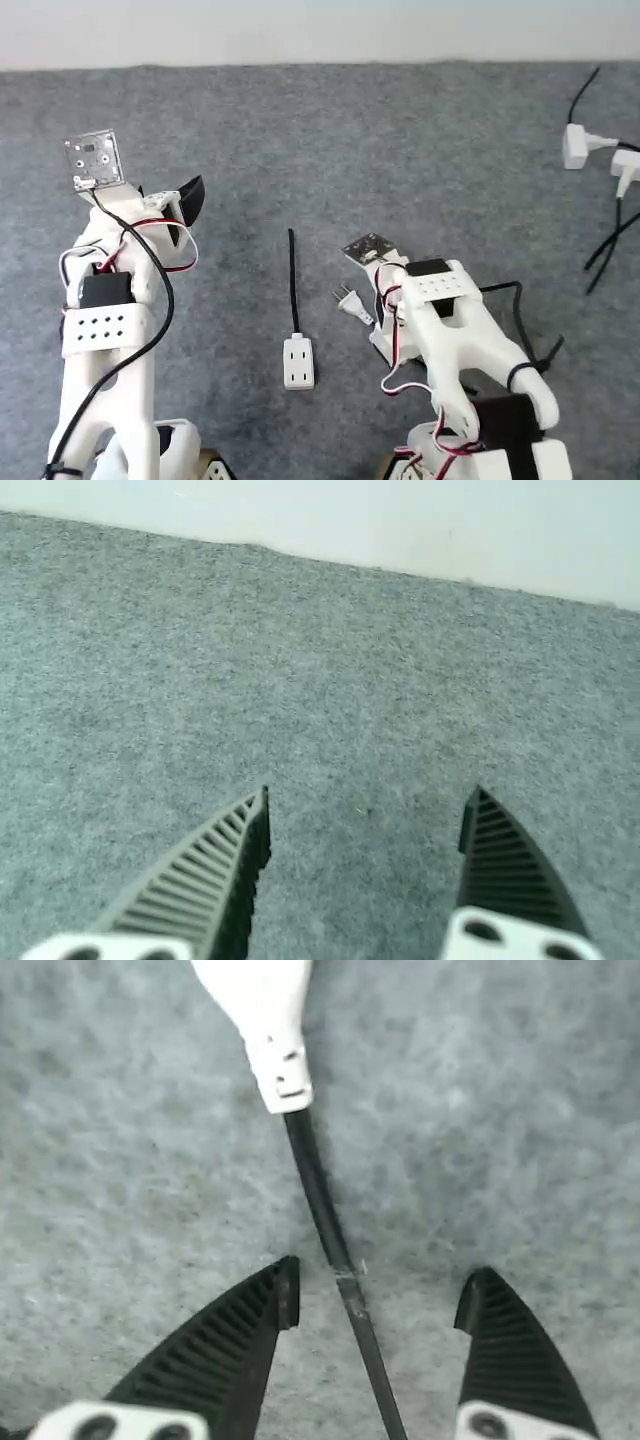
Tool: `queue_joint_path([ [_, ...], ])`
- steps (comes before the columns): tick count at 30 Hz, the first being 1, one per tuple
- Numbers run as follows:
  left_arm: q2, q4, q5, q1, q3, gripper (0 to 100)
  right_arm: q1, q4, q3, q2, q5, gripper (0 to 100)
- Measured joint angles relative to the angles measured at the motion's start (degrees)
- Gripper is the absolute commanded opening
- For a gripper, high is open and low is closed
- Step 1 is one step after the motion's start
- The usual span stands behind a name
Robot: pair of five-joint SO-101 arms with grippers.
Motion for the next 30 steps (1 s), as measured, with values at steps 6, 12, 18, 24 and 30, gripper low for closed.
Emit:
queue_joint_path([
  [6, 0.0, 0.0, 0.0, 0.0, 0.0, 29, 0.6, -1.9, 0.0, -0.2, 0.0, 1.2],
  [12, 0.0, 0.0, 0.0, 0.0, 0.0, 29, 0.5, -2.1, 0.1, 0.4, 0.0, 0.9],
  [18, 0.0, 0.0, 0.0, 0.0, 0.0, 29, 0.5, -2.1, 0.1, 0.5, 0.0, 0.9],
  [24, 0.0, 0.0, 0.0, 0.0, 0.0, 29, 0.5, -2.0, -0.3, 0.8, 0.0, 0.9],
  [30, 0.0, 0.0, 0.0, 0.0, 0.0, 29, 0.4, 3.5, -5.5, 1.1, 0.1, 0.9],
])
